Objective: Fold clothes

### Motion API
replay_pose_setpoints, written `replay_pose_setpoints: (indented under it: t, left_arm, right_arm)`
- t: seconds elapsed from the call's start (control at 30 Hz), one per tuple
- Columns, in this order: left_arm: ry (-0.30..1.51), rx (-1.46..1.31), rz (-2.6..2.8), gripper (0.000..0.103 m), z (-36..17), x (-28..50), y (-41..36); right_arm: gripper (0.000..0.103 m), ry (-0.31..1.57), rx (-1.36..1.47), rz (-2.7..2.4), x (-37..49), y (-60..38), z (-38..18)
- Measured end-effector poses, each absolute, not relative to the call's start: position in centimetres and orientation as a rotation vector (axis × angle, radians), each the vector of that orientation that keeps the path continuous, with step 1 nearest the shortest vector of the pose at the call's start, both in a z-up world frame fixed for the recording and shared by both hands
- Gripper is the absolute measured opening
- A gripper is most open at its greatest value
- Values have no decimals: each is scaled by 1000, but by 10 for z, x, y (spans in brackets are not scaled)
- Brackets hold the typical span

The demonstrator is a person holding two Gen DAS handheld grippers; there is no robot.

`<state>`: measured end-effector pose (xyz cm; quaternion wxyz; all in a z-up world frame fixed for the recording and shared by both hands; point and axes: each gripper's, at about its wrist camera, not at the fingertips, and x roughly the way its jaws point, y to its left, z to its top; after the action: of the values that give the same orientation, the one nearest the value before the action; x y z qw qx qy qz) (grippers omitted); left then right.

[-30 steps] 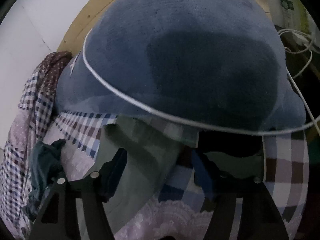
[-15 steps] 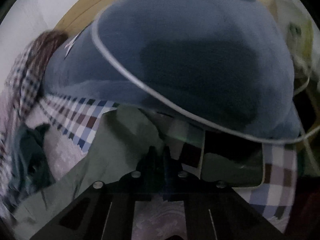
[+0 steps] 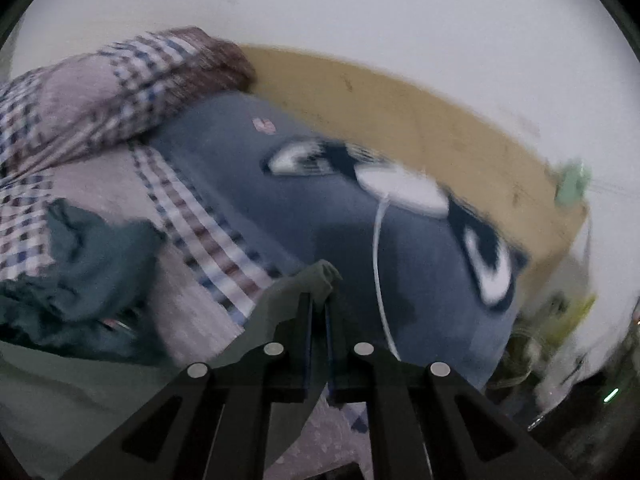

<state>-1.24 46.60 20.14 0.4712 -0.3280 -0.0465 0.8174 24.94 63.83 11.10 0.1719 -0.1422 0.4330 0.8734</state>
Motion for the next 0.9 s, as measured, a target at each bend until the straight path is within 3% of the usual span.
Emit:
replay_pose_setpoints:
  t: [0.2, 0.43, 0.6, 0.77, 0.9]
  left_arm:
    - [-362, -727, 2088, 4, 259, -49, 369]
    - [-606, -645, 2234, 4, 291, -84, 231]
    - [-731, -575, 2349, 4, 286, -90, 125]
    - [-861, -502, 2458, 4, 280, -96, 20]
    - [-942, -547, 2543, 4, 235, -97, -60]
  right_arm:
    - [90, 1158, -573, 2697, 190, 585, 118]
    - [90, 882, -898, 2943, 109, 481, 111]
    - [90, 653, -1091, 3074, 69, 413, 102]
    - [90, 554, -1240, 3066, 44, 378, 83]
    - [90, 471, -1306, 3080, 30, 359, 78]
